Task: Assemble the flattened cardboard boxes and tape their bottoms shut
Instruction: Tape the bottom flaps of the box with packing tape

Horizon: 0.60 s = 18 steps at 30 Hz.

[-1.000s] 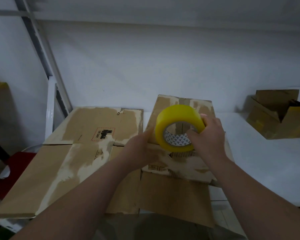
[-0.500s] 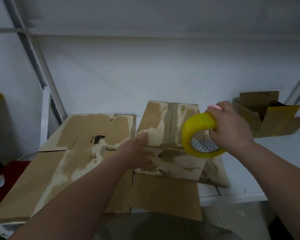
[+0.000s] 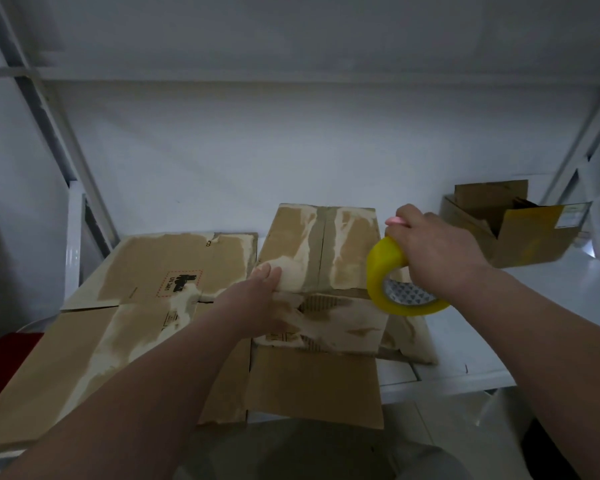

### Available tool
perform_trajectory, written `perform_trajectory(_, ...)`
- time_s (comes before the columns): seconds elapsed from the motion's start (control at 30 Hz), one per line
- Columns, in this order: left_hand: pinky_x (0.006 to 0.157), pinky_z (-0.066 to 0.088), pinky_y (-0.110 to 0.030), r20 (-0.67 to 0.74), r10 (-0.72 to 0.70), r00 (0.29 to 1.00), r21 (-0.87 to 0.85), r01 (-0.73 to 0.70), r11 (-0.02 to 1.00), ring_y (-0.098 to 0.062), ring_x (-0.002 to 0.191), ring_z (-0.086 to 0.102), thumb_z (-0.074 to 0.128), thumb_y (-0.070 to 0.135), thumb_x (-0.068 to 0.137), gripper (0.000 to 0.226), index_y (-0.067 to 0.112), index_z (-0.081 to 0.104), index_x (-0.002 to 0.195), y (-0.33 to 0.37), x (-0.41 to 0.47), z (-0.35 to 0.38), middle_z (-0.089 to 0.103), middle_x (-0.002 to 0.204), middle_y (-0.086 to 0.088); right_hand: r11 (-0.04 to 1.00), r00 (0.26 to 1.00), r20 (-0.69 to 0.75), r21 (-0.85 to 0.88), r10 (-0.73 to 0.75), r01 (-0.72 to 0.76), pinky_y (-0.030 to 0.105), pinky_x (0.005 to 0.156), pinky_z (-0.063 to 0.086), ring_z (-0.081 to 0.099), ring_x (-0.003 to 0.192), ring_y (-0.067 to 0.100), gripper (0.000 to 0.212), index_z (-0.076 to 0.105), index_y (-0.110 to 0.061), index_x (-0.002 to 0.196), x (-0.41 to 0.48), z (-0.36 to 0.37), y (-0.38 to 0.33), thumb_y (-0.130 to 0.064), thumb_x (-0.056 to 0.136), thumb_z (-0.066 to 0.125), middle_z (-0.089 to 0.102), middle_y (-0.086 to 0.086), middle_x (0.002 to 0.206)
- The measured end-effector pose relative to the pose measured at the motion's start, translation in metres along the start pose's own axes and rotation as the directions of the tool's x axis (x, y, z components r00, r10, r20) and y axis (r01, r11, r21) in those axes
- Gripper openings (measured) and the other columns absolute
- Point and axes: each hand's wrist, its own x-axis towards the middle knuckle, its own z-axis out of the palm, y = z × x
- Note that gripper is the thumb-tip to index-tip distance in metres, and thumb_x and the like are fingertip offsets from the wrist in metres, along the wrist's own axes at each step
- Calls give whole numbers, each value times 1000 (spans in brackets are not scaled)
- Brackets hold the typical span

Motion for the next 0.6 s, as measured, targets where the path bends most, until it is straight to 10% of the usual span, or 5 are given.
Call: perform_trajectory(0.6,115,25,-47,45,-38,998,94,34,995,-23,148,6,60,68,76,106,32,-3,152,-1,1,5,-8,161,-4,995,975,212,-69,-59,75,30,85,49,43,116,20,49,45,-23,134,-24,54,8,-16,88,60,34,1,133)
